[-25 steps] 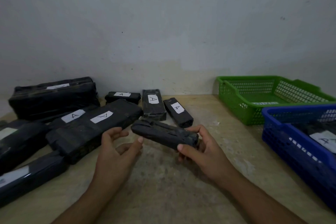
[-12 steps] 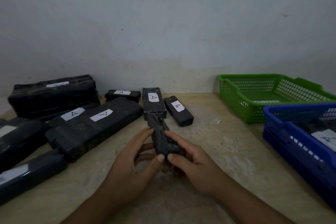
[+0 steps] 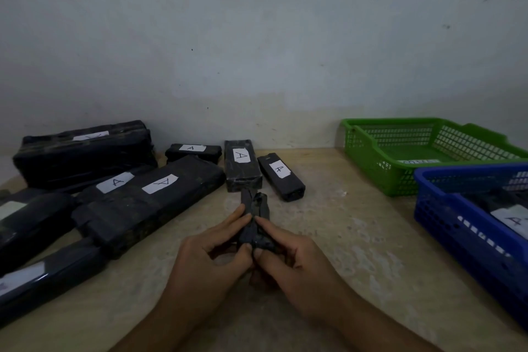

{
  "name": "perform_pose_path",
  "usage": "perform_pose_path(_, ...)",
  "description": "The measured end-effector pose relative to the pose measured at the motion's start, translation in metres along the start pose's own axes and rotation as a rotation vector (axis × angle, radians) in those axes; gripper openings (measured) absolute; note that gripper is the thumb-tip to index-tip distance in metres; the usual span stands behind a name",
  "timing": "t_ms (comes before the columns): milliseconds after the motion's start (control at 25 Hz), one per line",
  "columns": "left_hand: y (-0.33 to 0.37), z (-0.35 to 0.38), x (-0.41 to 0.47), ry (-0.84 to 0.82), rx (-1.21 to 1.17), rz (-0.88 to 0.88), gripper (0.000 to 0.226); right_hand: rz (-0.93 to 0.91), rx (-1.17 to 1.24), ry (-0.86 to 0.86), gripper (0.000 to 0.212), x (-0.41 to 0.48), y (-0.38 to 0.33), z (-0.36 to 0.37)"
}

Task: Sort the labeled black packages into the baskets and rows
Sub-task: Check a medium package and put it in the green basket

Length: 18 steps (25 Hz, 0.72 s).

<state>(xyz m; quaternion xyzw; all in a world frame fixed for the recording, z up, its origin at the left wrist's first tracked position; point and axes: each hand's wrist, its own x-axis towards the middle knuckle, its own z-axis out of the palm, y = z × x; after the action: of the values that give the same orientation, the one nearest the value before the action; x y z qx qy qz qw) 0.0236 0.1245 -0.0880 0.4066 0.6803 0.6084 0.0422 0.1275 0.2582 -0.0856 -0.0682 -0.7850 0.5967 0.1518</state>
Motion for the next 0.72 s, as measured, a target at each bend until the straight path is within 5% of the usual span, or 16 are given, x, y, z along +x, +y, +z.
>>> perform_pose_path(720,0.0036,0.0018,-0.001,-0.008,-0.008,0.044,0.046,-0.035,-0.056,-0.044,0.064,0.0016,0.0043,-0.0037)
